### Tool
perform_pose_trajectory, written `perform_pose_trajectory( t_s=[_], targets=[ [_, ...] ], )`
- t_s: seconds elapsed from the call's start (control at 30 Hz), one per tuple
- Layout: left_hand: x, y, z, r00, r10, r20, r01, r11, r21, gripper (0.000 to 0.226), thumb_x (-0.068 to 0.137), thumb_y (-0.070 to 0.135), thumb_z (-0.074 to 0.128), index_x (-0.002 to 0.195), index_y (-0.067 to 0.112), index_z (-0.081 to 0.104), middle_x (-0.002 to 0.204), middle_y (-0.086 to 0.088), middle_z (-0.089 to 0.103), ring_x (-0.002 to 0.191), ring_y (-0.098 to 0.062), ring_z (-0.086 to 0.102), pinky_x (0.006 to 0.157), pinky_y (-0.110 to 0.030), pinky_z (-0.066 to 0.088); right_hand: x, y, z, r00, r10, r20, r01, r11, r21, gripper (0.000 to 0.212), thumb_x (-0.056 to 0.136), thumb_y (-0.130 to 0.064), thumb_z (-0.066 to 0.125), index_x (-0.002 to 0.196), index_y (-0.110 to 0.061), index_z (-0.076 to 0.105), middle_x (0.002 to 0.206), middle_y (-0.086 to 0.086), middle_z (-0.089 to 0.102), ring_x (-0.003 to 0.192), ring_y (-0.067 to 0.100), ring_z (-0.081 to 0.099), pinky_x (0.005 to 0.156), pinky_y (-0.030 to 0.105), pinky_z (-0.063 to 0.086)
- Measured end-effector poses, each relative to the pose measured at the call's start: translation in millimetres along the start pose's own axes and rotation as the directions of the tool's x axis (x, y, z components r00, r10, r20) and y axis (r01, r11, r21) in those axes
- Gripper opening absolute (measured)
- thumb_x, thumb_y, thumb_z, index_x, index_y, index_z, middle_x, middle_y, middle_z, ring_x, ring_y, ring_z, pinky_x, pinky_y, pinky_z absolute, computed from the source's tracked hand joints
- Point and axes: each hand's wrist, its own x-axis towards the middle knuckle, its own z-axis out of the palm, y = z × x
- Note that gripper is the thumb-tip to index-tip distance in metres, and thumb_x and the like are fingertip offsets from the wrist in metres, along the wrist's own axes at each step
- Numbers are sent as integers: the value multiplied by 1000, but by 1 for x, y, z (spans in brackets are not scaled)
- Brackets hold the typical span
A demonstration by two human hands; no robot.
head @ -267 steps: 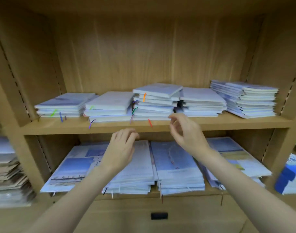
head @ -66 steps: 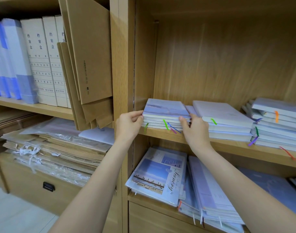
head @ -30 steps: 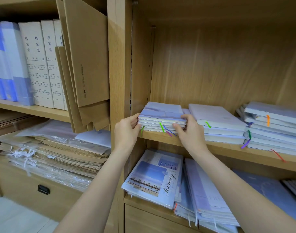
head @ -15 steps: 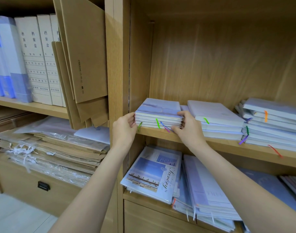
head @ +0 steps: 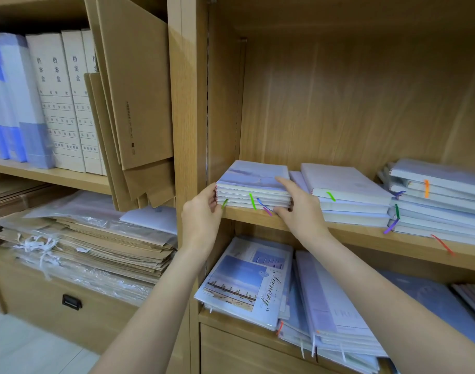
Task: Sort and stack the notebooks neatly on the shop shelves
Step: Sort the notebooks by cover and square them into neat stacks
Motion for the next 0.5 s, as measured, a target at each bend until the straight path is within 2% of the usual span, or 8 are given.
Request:
perform_pose_trajectory(
  t_s=[0.1, 0.23, 0.3, 0.4, 0.5],
  targets=[
    [-13, -5, 0, 998, -9, -55, 9, 1000, -2, 46, 86, -3, 53, 131, 9, 52, 116, -2, 65, 107, -11, 60, 95, -22, 44, -1, -5, -1, 1000, 20, 2, -20, 999, -45, 51, 85, -14, 64, 134, -22, 50, 108, 11, 62, 104, 26, 49, 87, 24, 34],
    [-13, -10, -7, 998, 56, -37, -49, 984, 171, 39, 86, 1, 51, 123, 12, 58, 107, -2, 68, 96, -19, 61, 85, -23, 42, 3, -10, 4, 998, 59, -28, -62, 993, -101, 50, 87, -18, 63, 134, -24, 50, 108, 13, 63, 108, 28, 50, 85, 28, 35],
    [-9, -13, -9, 996, 86, 11, -86, 959, 270, 37, 87, 1, 48, 121, 9, 59, 113, -7, 65, 102, -24, 58, 84, -25, 38, 8, -13, 6, 997, 77, -32, -81, 989, -125, 50, 88, -17, 62, 135, -24, 49, 111, 14, 62, 110, 29, 50, 87, 31, 39],
    [-6, -16, -10, 975, 194, 109, -221, 900, 376, 36, 84, -3, 49, 116, 5, 62, 115, -10, 64, 111, -26, 54, 91, -30, 39, 16, -17, 10, 995, 102, -21, -105, 976, -192, 49, 89, -19, 60, 136, -26, 48, 115, 13, 61, 113, 29, 52, 84, 30, 41],
    [-1, -16, -4, 919, 337, 206, -394, 806, 441, 26, 77, -1, 54, 99, 2, 68, 99, -12, 70, 94, -28, 66, 92, -37, 42, 24, -19, 12, 995, 99, -13, -99, 973, -206, 48, 88, -21, 63, 134, -25, 50, 120, 15, 59, 114, 31, 53, 89, 34, 43]
  ],
)
